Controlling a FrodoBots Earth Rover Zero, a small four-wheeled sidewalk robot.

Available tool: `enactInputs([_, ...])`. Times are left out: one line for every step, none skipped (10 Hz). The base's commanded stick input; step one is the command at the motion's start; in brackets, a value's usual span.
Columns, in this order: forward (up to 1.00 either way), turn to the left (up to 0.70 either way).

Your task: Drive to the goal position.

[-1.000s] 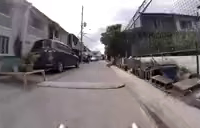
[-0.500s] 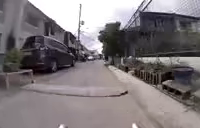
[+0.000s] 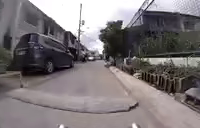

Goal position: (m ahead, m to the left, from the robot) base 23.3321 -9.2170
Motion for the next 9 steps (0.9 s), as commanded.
enactInputs([1.00, 0.02])
enactInputs([1.00, 0.02])
enactInputs([1.00, -0.31])
enactInputs([1.00, -0.13])
enactInputs([1.00, 0.02])
enactInputs([1.00, 0.02])
enactInputs([1.00, 0.02])
enactInputs([1.00, 0.02])
enactInputs([1.00, 0.02])
